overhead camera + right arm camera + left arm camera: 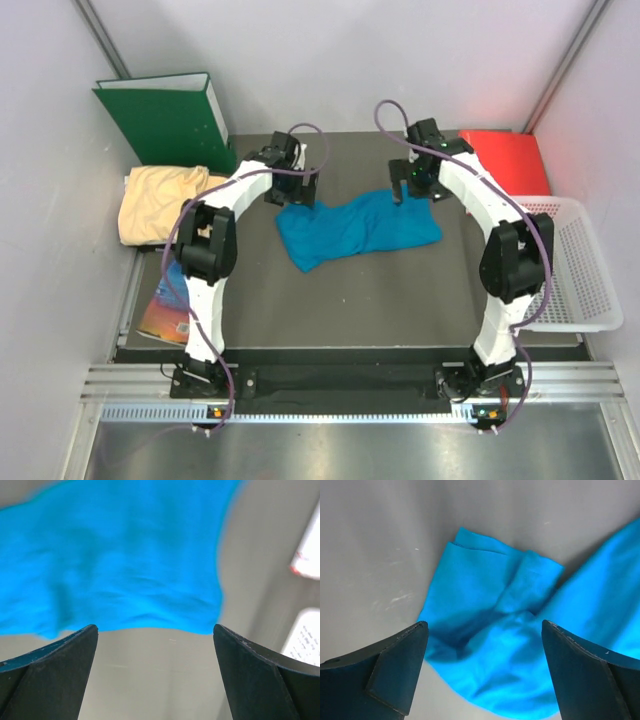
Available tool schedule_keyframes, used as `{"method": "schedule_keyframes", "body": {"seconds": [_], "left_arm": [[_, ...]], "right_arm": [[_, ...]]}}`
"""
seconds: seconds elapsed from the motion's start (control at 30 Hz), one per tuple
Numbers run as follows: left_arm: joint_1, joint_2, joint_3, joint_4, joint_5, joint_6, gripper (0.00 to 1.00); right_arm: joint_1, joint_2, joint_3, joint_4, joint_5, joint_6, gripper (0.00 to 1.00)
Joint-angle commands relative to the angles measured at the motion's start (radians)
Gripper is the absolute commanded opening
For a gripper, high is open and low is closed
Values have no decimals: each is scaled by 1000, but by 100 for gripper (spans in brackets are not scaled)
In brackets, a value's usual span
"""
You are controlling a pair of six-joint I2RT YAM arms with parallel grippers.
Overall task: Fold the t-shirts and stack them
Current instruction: Move the tshirt to the center of the board
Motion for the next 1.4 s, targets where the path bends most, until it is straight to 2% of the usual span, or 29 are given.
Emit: {"method": "schedule_keyframes", "body": {"seconds": [0.0, 0.13, 0.2, 0.23, 0.27, 0.3, 0.33, 0.37, 0.4, 0.47, 0.5, 0.57, 0.6, 0.63, 0.67, 0.8, 1.0, 1.07, 1.2, 1.3, 1.37], "left_arm": [[4, 87, 61, -71, -43, -5, 100], [4, 139, 116, -104, -128, -19, 99], [4, 160, 127, -113, -141, -22, 88], [4, 166, 139, -116, -147, -23, 77], [4, 179, 145, -120, -162, -28, 37], [4, 185, 154, -125, -170, -31, 14], [4, 191, 171, -142, -178, -34, 0], [6, 202, 180, -151, -196, -39, 0], [6, 202, 190, -159, -202, -42, 0], [6, 191, 196, -165, -216, -42, 0], [6, 183, 196, -165, -240, -46, 0], [7, 160, 199, -160, -266, -48, 0], [7, 154, 208, -157, -292, -51, 0], [9, 148, 214, -157, -302, -51, 0], [12, 139, 223, -156, -311, -54, 0], [20, 119, 300, -128, -339, -63, 0], [23, 67, 342, -67, -336, -60, 0], [21, 44, 332, -76, -333, -57, 0], [21, -34, 175, -59, -339, -54, 0], [21, -83, 69, -45, -339, -48, 0], [21, -91, 38, -51, -345, -51, 0]], "right_arm": [[-55, 27, -61, 72, 17, 56, 97], [-101, 119, -61, 139, 7, 82, 97], [-113, 159, -45, 179, -3, 101, 97], [-113, 200, -24, 193, -11, 105, 97], [-115, 222, -15, 225, -19, 111, 97], [-115, 243, -7, 241, -34, 112, 96], [-115, 289, 19, 245, -42, 113, 95], [-113, 314, 33, 251, -51, 115, 94], [-113, 335, 48, 245, -74, 116, 89], [-113, 371, 77, 242, -104, 113, 61], [-113, 371, 76, 251, -117, 112, 41], [-113, 332, 41, 291, -117, 118, 27], [-113, 316, 34, 299, -106, 119, 11], [-113, 284, 31, 305, -92, 119, 3], [-115, 268, 34, 310, -76, 118, 0], [-116, 191, 77, 328, -5, 104, 0], [-116, 44, 125, 391, -15, 92, 0], [-115, -40, 82, 396, -32, 89, 0], [-108, -236, -115, 423, -118, 99, 0], [-104, -344, -278, 295, -177, 153, 0], [-99, -396, -350, 143, -177, 209, 0]]}}
